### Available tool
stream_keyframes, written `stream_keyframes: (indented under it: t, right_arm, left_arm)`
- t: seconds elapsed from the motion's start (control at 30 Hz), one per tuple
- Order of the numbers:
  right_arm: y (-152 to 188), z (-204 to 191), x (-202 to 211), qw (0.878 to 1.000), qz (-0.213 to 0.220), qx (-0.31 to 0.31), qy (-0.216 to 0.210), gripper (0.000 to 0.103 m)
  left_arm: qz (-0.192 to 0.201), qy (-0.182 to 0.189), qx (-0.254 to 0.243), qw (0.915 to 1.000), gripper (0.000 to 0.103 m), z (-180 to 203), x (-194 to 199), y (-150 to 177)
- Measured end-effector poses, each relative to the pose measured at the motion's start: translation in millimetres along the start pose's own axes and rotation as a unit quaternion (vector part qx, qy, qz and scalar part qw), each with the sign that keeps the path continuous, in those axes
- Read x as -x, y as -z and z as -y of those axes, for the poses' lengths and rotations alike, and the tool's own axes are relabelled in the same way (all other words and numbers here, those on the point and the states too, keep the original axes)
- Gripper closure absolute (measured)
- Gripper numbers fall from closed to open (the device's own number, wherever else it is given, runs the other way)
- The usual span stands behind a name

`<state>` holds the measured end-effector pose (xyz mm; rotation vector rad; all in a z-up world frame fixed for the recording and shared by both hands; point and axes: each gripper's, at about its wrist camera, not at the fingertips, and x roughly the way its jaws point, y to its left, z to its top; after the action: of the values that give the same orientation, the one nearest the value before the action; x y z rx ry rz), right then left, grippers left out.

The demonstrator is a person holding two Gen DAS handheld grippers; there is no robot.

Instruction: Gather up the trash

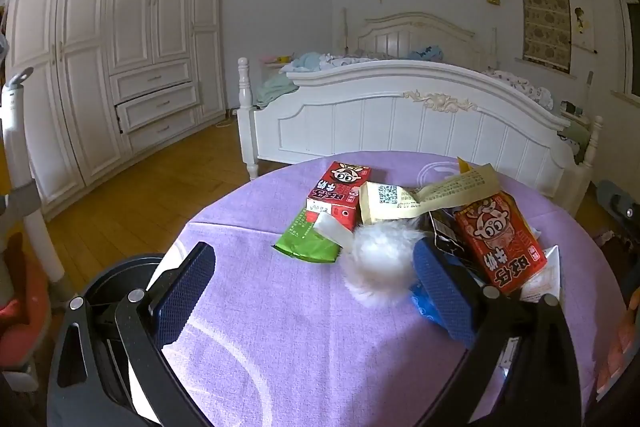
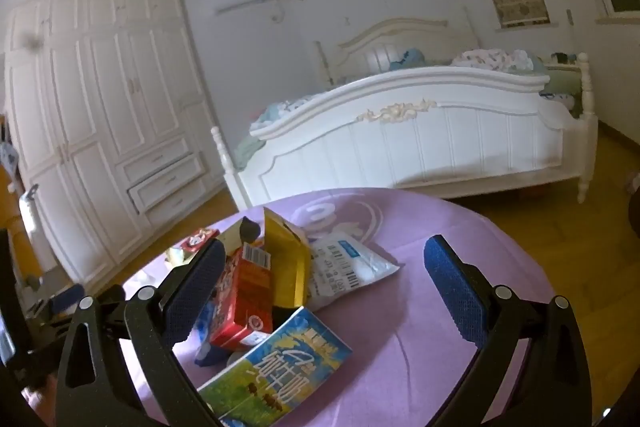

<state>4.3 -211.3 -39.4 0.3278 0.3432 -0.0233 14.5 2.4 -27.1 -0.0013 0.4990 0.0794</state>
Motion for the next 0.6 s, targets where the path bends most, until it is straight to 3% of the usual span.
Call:
stream_keyframes:
  t: [0.6]
  right_arm:
    - [1.7,3.1,-2.7,1.0,-0.005,-0.008,-0.006,0.005]
  left_arm:
    - [-0.005,0.0,0.003,1.0,0.005,-1.0,-2.0,-0.2]
